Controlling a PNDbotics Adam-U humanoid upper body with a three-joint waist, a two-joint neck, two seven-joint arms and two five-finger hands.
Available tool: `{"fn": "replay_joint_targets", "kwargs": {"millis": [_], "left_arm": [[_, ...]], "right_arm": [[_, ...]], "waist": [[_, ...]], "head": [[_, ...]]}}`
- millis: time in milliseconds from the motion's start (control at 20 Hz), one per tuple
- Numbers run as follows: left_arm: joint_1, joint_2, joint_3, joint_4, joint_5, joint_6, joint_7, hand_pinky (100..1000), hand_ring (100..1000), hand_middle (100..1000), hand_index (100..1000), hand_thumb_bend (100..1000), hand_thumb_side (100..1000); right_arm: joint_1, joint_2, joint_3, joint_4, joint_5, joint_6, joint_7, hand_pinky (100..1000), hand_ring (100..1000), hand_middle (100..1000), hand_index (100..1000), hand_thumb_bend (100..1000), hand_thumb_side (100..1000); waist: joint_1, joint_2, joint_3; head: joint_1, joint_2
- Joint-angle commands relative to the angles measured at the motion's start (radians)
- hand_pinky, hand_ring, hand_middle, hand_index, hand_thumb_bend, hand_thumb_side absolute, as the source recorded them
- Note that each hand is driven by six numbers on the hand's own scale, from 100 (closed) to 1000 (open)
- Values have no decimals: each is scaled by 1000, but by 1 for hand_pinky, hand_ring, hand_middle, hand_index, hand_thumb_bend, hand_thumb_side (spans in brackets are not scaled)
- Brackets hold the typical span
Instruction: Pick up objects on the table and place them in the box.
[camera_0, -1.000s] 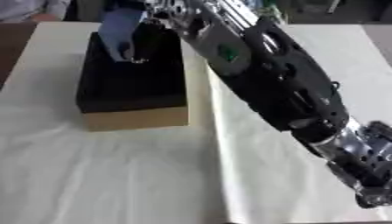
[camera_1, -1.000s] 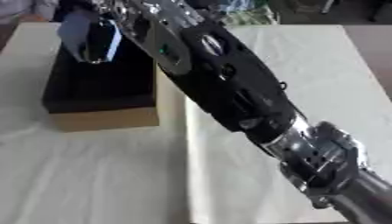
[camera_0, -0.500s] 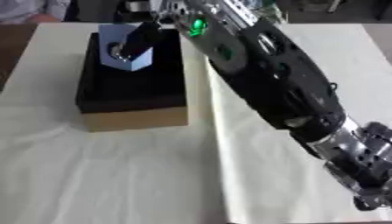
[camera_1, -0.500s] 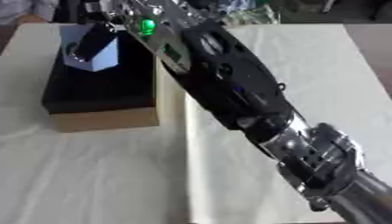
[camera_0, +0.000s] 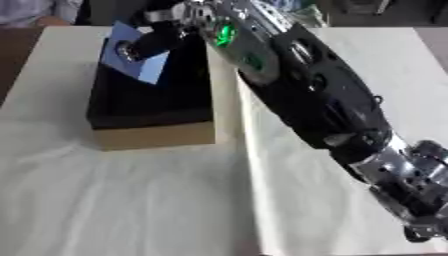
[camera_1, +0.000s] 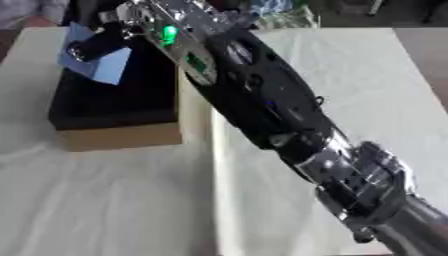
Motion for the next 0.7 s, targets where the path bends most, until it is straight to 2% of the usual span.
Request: {"fn": "replay_joint_targets", "kwargs": {"millis": [50,100,150,200,250,350,400,500,700], "left_arm": [[-6,7,0,-19,0,-2,-3,1000,698,687,865,100,604],[-7,7,1,-19,-1,-3,-4,1000,698,687,866,100,597],[-7,8,2,-19,-2,-3,-4,1000,698,687,865,100,594],[-8,8,2,-19,-3,-4,-4,1000,698,687,866,100,586],[-8,8,1,-19,-4,-4,-6,1000,698,687,865,100,584],[-9,8,1,-19,-6,-4,-7,1000,698,686,865,100,578],[-10,8,1,-19,-7,-4,-7,1000,698,686,865,100,577],[-10,9,2,-19,-8,-6,-7,1000,697,685,865,100,571],[-11,8,2,-19,-9,-6,-6,1000,697,684,865,100,583]], "right_arm": [[-20,1,0,12,-14,-19,10,1000,1000,1000,1000,112,626],[-20,0,3,17,-23,-29,10,1000,1000,1000,1000,187,283],[-20,-2,6,19,-29,-35,10,1000,1000,1000,1000,189,253],[-21,-3,7,21,-35,-36,10,1000,1000,1000,1000,195,147],[-22,-3,7,21,-42,-34,10,1000,1000,1000,1000,201,139],[-24,-4,3,12,-52,-21,10,1000,1000,1000,1000,228,329],[-27,-7,0,2,-49,-11,10,1000,1000,1000,1000,158,604],[-29,-14,-7,-24,-16,13,10,1000,1000,1000,1000,100,816],[-23,-14,-3,-34,16,26,10,1000,1000,1000,1000,100,838]], "waist": [[5,-18,3],[5,-18,4],[5,-18,4],[5,-18,4],[4,-17,3],[4,-17,3],[4,-17,3],[4,-18,3],[4,-16,5]], "head": [[-1,-10],[0,-10],[0,-10],[1,-11],[2,-11],[2,-11],[3,-11],[5,-13],[8,-18]]}}
